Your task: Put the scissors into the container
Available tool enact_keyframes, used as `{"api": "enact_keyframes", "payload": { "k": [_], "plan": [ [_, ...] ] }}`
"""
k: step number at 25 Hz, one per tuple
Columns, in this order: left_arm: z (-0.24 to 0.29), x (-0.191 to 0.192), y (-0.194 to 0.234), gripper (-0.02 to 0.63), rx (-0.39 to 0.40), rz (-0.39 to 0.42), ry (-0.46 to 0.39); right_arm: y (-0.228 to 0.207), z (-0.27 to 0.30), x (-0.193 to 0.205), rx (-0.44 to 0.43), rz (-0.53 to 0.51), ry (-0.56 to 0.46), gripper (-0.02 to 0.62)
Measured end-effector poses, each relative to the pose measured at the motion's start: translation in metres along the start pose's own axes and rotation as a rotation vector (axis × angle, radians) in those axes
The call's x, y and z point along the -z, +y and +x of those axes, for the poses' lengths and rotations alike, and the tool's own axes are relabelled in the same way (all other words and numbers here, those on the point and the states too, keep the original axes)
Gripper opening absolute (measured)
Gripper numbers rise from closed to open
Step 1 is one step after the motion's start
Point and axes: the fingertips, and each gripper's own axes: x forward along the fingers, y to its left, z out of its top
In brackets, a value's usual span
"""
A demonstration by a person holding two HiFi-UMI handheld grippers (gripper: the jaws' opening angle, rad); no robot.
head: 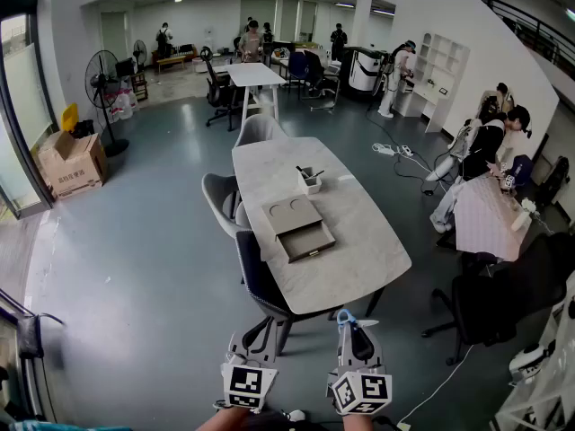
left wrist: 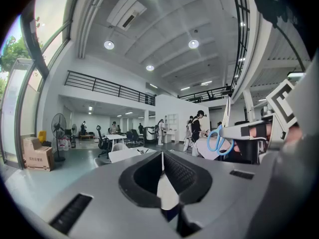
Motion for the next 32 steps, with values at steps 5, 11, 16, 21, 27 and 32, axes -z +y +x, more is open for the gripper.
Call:
{"api": "enact_keyframes", "payload": {
  "k": [5,11,16,21,27,32],
  "plan": [
    [0.001,-0.001,0.006,0.021,0.0,0.002,0.0,0.003,0.004,-0.001,0.002,0.001,-0.001,0.037],
    [0.001,-0.002,0.008,0.021,0.003,0.002,-0.001,0.006,0.006,0.0,0.0,0.0,0.002,0.037],
    [0.003,-0.002,0.01,0.021,0.006,0.001,0.0,0.007,0.007,-0.001,0.002,0.007,-0.003,0.037],
    [0.007,-0.003,0.016,0.021,0.021,-0.001,-0.004,0.01,0.012,0.0,0.017,0.006,0.0,0.037],
    [0.013,-0.002,0.037,0.021,0.043,0.007,-0.007,0.018,0.024,0.004,0.041,0.005,0.001,0.037],
    [0.014,-0.002,0.05,0.021,0.075,0.02,-0.01,0.02,0.03,0.002,0.072,0.008,-0.017,0.037]
  ]
}}
